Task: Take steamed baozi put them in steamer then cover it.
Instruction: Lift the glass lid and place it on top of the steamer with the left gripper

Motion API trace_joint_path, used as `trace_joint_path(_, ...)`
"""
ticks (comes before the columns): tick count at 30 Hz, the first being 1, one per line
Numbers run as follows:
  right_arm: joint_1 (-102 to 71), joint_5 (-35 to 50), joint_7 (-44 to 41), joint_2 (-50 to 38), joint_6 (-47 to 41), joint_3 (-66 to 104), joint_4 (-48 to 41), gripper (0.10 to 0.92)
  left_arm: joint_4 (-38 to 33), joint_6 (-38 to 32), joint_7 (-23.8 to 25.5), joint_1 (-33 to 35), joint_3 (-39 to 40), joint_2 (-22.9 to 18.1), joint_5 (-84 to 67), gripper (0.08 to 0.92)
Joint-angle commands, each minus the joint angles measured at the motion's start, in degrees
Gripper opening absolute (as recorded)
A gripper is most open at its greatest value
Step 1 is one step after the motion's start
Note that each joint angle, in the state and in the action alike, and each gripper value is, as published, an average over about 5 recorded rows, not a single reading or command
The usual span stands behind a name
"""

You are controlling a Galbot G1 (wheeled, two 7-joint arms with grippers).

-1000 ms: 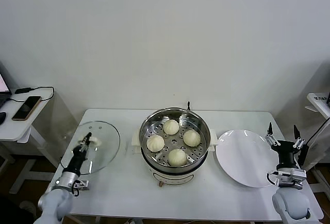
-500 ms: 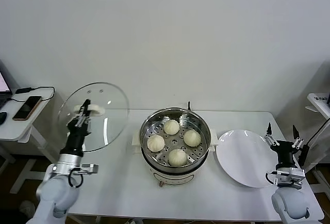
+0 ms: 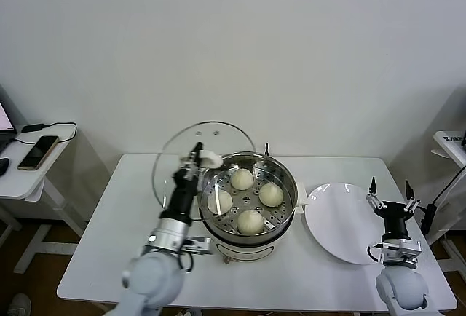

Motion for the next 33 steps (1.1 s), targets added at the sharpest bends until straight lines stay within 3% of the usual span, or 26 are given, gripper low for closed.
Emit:
trace_joint_path(1,1.3,-0.3,0.0,1.0,0.5,-0.4,-1.7,0.823,4.5,8.2,11.8,-6.0,14.2,-5.2,11.7,0.189)
trace_joint_path(16,1.7,-0.4,0.0,1.6,0.7,0.0,-2.5,0.823,8.8,8.9,15.1,-6.5,16.1,-9.1,18.4,0.189)
trace_joint_path(33,2.0,-0.4,-0.1,1.3,0.6,0.1,-3.1,0.823,13.6,9.2,14.4,-6.9,14.8,-12.2,19.3,0.189)
